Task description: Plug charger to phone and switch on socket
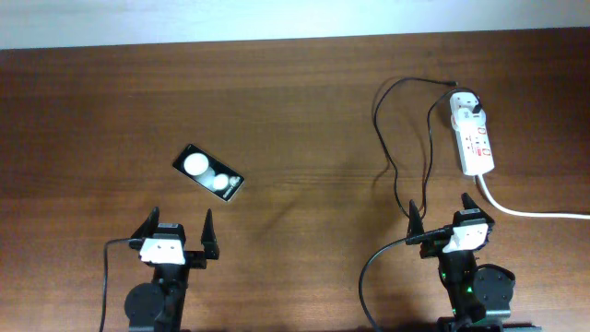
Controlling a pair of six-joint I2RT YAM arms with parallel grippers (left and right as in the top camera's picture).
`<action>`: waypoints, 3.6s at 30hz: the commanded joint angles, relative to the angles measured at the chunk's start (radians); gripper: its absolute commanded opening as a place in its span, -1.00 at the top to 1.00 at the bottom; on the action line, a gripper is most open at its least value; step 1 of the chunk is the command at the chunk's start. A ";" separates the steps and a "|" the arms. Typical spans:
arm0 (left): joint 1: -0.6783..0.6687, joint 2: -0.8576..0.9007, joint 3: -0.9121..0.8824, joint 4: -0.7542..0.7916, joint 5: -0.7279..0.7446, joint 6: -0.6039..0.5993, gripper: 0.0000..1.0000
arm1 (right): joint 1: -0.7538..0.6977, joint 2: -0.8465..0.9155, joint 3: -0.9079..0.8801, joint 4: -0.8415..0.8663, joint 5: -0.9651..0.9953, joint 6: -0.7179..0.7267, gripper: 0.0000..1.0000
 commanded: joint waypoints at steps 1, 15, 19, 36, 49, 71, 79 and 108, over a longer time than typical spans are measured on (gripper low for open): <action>-0.003 -0.002 -0.002 -0.006 -0.007 0.016 -0.99 | -0.001 -0.007 -0.005 -0.006 0.012 0.003 -0.97; -0.003 -0.002 -0.002 -0.006 -0.007 0.016 -0.98 | -0.001 -0.007 -0.005 -0.006 0.012 0.003 -0.98; -0.003 -0.002 -0.002 -0.006 -0.007 0.016 -0.98 | -0.001 -0.007 -0.005 -0.006 0.012 0.003 -0.97; -0.003 -0.002 -0.002 -0.006 -0.007 0.016 -0.99 | -0.001 -0.007 -0.005 -0.006 0.012 0.003 -0.98; -0.004 -0.002 0.076 0.049 0.019 0.004 -0.98 | -0.001 -0.007 -0.005 -0.006 0.012 0.003 -0.98; -0.005 1.228 1.447 -1.168 0.317 -0.346 -0.98 | -0.001 -0.007 -0.005 -0.006 0.012 0.003 -0.98; -0.014 1.692 1.836 -1.312 -0.094 -0.854 -0.98 | -0.001 -0.007 -0.005 -0.006 0.012 0.003 -0.97; -0.008 2.184 1.638 -1.006 -0.040 -0.762 -0.98 | -0.001 -0.007 -0.005 -0.006 0.012 0.003 -0.98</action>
